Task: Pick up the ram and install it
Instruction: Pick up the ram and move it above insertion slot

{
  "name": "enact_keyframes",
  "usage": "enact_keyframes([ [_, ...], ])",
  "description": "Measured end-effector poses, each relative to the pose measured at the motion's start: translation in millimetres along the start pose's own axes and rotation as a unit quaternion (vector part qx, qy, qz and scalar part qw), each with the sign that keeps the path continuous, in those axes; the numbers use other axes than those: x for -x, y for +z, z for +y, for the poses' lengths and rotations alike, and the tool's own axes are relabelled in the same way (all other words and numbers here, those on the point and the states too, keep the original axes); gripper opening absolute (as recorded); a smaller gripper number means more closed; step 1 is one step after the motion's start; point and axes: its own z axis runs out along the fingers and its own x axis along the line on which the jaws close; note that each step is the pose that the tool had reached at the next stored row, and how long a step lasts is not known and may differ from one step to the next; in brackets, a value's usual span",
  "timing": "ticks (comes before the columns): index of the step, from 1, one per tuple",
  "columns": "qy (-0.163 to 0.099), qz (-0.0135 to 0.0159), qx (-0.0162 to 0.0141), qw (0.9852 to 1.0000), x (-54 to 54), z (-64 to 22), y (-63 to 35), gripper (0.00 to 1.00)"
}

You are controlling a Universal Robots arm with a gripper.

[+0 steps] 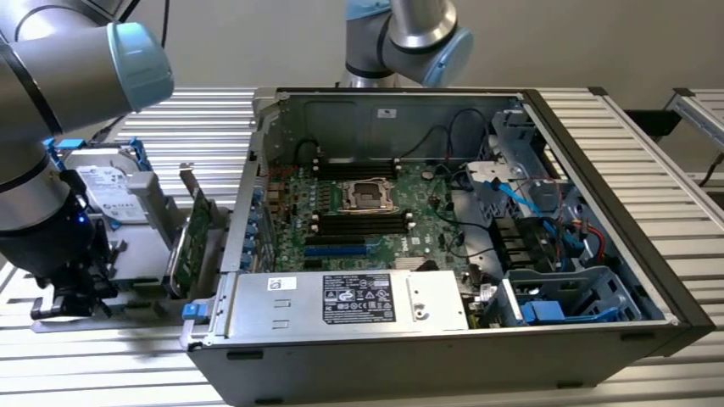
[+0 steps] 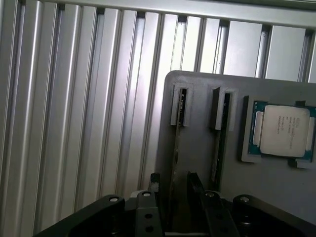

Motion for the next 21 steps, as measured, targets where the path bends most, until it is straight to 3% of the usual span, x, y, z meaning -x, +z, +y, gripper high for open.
enact_keyframes([
  [8,0.004,-0.0003,0.001,1.0,0.2,0.3,4.3,0.36],
  [10,0.007,-0.0007,0.0047,1.0,0.2,0.2,5.0,0.36],
  [14,0.014,-0.0024,0.0172,0.9998,0.3,0.2,5.2,0.36],
  [21,0.016,-0.0026,0.0184,0.9997,0.3,-0.1,7.9,0.36],
])
